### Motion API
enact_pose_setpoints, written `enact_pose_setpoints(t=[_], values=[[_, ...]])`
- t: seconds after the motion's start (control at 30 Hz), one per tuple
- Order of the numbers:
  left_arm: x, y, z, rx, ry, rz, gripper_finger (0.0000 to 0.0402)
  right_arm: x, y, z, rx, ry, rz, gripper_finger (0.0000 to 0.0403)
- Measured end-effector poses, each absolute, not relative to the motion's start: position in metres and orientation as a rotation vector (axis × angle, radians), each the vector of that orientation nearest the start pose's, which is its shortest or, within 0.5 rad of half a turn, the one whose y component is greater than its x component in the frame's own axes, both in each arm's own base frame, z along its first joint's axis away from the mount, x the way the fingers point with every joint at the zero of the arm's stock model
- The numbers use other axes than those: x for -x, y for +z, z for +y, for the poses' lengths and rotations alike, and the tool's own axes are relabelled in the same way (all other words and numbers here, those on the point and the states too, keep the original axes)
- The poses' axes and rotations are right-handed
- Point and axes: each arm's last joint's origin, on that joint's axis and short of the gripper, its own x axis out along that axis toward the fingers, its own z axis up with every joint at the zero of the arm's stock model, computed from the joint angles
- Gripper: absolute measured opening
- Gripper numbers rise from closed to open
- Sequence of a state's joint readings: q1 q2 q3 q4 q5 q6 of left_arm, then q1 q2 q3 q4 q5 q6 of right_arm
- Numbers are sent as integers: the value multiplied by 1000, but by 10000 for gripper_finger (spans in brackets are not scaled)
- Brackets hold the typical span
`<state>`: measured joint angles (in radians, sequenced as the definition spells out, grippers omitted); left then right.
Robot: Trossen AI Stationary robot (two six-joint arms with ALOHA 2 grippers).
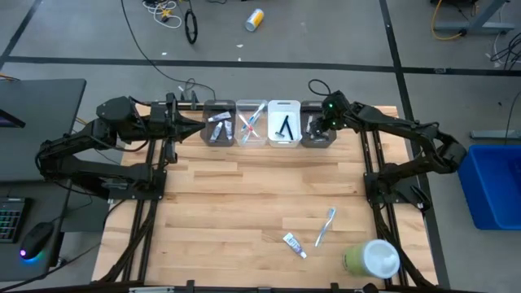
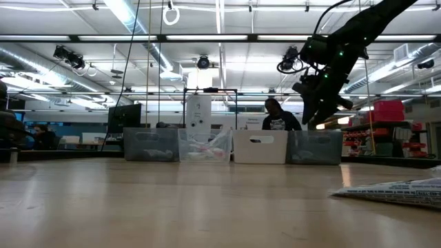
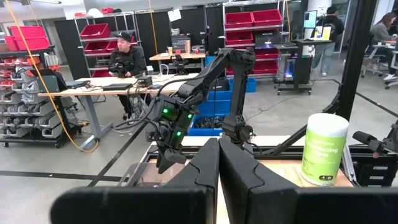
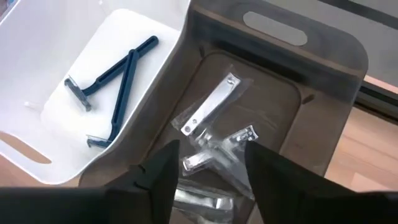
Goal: Pick & Place Travel size toiletries
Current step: Put the blue toothbrush into the transparent bin
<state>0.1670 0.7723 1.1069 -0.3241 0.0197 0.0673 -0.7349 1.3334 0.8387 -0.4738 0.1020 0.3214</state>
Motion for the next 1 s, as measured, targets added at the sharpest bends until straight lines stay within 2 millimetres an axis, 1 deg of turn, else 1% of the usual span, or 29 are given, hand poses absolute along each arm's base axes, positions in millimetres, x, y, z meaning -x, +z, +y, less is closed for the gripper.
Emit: enact_pose_setpoints(t=[0.1,0.2,0.3,0.4,0.53,0.63,0.87,1.0], values=[[-137,426,23,-68,148,-5,18,-189,217,-174,-589,-922,821,202],[-137,426,23,-68,148,-5,18,-188,220,-173,-575,-913,811,203],[-137,426,23,-68,148,-5,18,-189,230,-167,-522,-882,770,192],[-137,426,23,-68,148,-5,18,-189,246,-157,-460,-839,700,176],[-137,426,23,-68,148,-5,18,-187,266,-138,-408,-770,618,148],[-138,426,23,-68,148,-5,18,-190,275,-121,-388,-675,587,122],[-138,426,23,-76,147,-5,18,-200,287,-79,-323,-473,558,48],[-138,426,23,-76,147,-5,18,-205,290,-52,-286,-342,556,18]])
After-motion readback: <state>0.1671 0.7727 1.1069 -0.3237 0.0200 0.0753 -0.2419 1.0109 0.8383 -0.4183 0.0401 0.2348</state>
